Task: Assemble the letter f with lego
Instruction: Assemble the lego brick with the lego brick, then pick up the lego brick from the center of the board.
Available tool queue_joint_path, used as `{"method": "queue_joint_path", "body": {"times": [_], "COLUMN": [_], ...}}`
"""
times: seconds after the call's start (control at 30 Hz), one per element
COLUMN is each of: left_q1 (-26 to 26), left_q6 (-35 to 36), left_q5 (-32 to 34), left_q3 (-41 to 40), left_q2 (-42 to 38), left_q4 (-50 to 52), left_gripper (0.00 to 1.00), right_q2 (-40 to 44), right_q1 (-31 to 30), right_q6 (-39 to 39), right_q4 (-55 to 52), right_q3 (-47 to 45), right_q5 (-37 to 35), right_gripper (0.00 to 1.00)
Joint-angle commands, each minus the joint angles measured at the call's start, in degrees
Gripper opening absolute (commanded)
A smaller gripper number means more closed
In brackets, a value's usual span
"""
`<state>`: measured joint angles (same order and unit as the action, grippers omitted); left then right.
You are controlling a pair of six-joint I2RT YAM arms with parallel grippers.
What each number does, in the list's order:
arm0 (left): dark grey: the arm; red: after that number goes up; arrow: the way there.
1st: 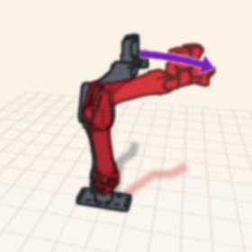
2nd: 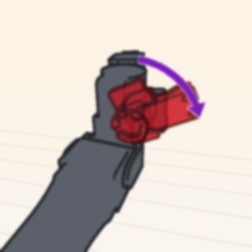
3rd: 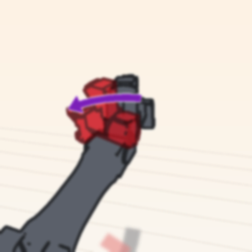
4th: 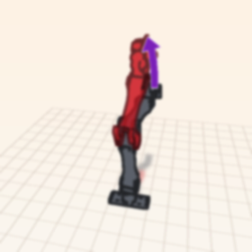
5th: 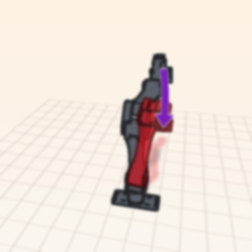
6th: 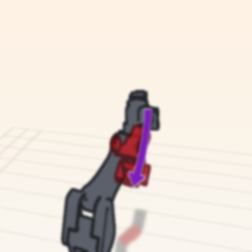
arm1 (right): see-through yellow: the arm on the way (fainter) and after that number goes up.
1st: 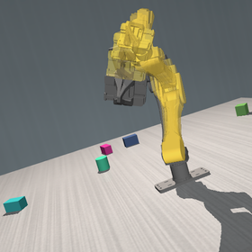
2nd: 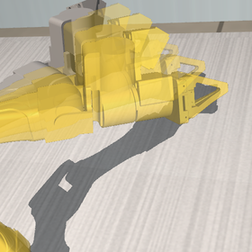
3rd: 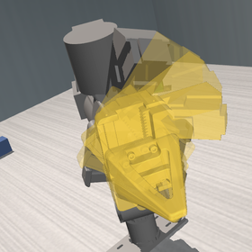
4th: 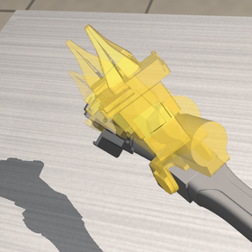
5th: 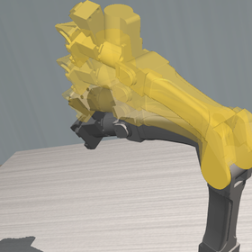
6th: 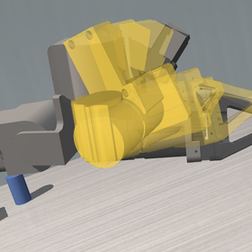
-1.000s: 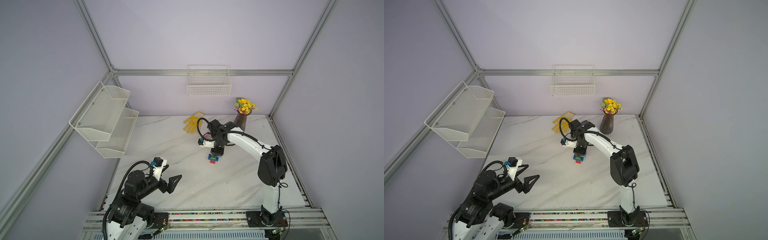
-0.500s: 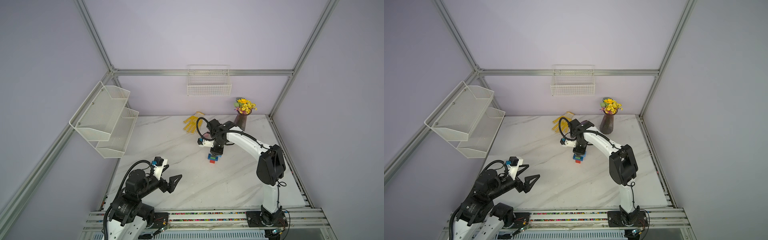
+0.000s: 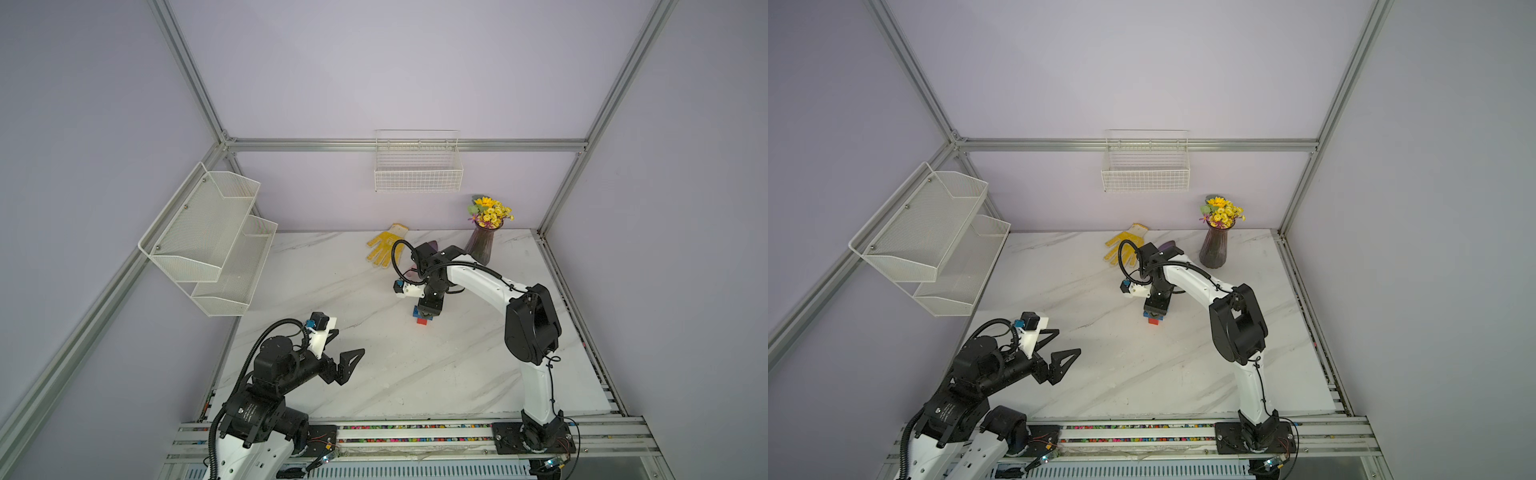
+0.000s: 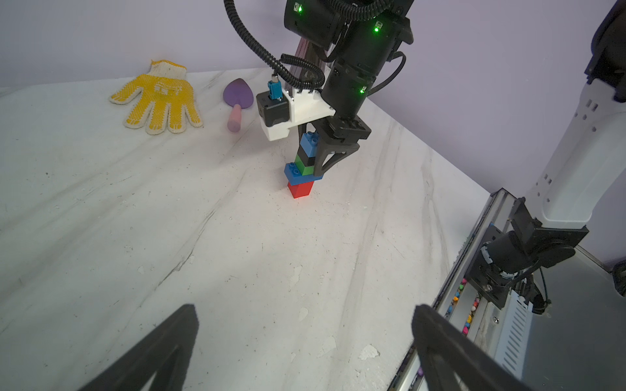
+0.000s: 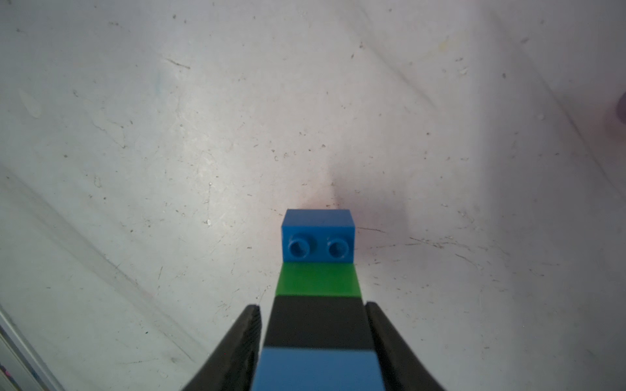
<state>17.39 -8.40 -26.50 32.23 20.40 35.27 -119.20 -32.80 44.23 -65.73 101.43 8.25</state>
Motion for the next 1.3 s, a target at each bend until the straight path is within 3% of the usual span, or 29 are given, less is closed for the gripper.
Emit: {"method": "queue_joint_path", "body": {"times": [0.0, 0.17, 0.6, 1.0, 1.27], "left_q1": [0.26, 0.29, 0.23, 0.25, 0.21], "left_q6": [-0.08, -0.11, -0.06, 5.29, 6.46], "left_q5": [0.05, 0.13, -0.09, -0.80, -3.50], "left_q3": [0.56, 0.57, 0.66, 1.92, 1.96], "left_q2": [-0.41, -0.55, 0.50, 6.93, 18.00], "left_q4": [-1.35, -1.34, -1.43, -4.32, -18.67], "left_gripper": [1.00, 1.00, 1.00, 1.00, 1.00], "right_q2": [0.17, 3.81, 18.32, 25.39, 26.12], "right_q1": [0.77, 2.38, 7.43, 7.55, 7.58], "right_q6": [0.16, 0.19, -3.01, -2.37, -1.67], "right_q4": [0.29, 4.96, 21.34, 26.90, 27.59], "right_q3": [-0.88, -4.11, -20.67, -28.54, -30.04], "right_q5": [3.38, 7.09, 11.21, 11.78, 12.95], "right_gripper": [0.72, 0.93, 0.96, 0.79, 0.61]}}
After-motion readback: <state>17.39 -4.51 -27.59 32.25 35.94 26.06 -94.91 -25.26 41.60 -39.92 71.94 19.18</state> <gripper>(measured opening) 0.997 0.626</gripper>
